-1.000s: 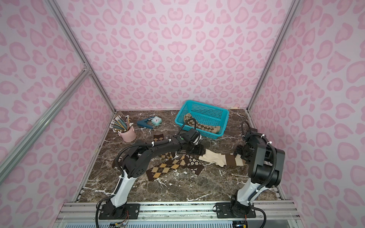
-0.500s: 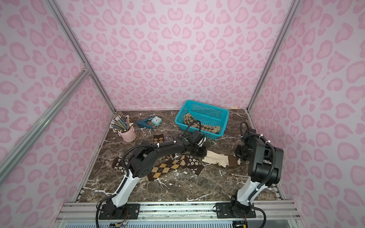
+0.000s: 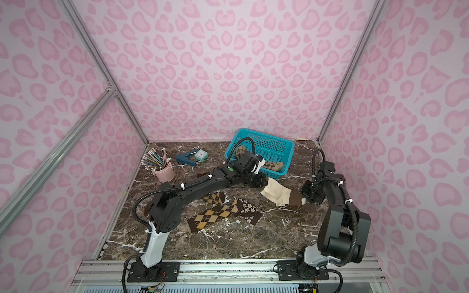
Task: Place the socks together as a pair
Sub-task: Pick up a pair of socks from the center of the board, then place a pair of socks in the bin.
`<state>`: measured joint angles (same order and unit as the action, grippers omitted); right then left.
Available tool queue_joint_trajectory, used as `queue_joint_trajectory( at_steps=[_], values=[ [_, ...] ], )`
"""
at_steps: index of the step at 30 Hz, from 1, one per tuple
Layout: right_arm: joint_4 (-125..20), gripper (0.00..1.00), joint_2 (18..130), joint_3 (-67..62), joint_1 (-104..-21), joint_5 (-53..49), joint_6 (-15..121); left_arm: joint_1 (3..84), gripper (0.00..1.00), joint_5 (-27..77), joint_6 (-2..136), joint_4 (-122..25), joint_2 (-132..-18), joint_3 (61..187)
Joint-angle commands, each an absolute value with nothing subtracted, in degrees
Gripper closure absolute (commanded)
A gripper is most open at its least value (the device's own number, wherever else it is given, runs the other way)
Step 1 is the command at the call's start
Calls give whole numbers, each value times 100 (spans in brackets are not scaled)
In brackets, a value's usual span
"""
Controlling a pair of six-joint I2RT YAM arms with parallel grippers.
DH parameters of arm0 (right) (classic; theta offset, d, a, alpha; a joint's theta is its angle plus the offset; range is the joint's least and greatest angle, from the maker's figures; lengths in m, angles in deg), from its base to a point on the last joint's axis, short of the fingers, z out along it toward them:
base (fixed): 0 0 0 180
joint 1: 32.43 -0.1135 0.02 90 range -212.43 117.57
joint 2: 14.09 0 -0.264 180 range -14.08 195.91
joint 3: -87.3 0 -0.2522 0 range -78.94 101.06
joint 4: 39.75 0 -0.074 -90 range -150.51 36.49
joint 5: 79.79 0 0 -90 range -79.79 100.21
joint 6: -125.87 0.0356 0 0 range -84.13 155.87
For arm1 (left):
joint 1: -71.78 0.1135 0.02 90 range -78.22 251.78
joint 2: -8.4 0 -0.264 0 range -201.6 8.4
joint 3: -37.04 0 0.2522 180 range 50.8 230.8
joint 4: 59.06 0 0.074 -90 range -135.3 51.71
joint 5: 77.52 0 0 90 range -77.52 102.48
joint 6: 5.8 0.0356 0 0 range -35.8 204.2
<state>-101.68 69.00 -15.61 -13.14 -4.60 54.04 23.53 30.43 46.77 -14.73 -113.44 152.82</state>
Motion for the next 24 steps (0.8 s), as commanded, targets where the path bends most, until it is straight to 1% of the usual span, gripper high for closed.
queue_joint_trajectory(
  at_steps=[1,5,8,11,13,15,17,20,24],
  values=[
    [-10736,100,6651,-1025,-1326,-1127,5414,2541,96,2954,4758,-1580,-11061,15517],
    [-10865,100,6609,-362,-1689,-1576,5804,2896,96,2947,4809,-1338,-10955,15985],
    [-10599,100,6887,224,-2311,-1752,6302,3241,96,2877,4899,-1128,-11093,16450],
    [-10273,100,7504,938,-2893,-1789,6749,3628,96,2876,4997,-869,-11520,17144],
    [-10106,100,8040,1462,-3148,-1822,6970,3869,96,2806,5123,-499,-12015,17974],
    [-10058,100,8512,2049,-3272,-1692,7069,4092,97,2796,5178,-227,-12515,18787],
    [-10051,100,9000,2510,-3320,-1704,7133,4328,97,2942,5098,-235,-12923,19315],
    [-10069,100,9613,2848,-3339,-1627,7154,4585,97,3036,4988,-677,-13161,19335],
    [-9697,100,10116,2849,-3362,-1578,7277,4784,96,3248,4819,-1367,-13482,19337]
  ],
)
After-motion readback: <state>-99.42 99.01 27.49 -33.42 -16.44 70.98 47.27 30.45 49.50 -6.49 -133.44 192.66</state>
